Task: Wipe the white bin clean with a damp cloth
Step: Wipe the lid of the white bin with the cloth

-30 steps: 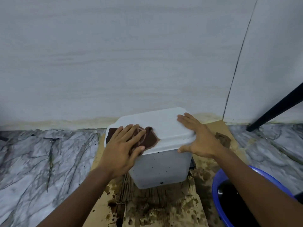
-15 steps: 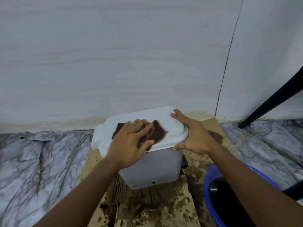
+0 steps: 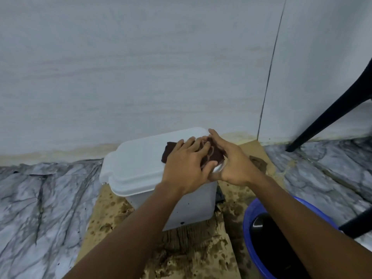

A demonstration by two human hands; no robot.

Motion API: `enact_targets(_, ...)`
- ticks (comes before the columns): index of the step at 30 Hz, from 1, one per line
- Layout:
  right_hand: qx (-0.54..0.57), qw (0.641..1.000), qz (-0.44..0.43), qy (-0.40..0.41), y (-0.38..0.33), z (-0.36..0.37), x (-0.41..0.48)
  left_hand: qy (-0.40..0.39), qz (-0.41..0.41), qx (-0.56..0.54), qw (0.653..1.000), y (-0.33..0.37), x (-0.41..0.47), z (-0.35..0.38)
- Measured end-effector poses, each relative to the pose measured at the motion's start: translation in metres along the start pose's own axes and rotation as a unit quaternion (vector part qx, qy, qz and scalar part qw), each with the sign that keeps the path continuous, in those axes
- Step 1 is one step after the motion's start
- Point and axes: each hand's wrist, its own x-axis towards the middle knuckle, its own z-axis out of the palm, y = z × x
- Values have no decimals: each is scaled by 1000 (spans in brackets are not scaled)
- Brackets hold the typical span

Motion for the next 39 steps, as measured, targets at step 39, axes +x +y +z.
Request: enact_targets(39, -8, 999, 15, 52, -3, 15, -6, -135, -68, -7, 988, -44, -33, -34)
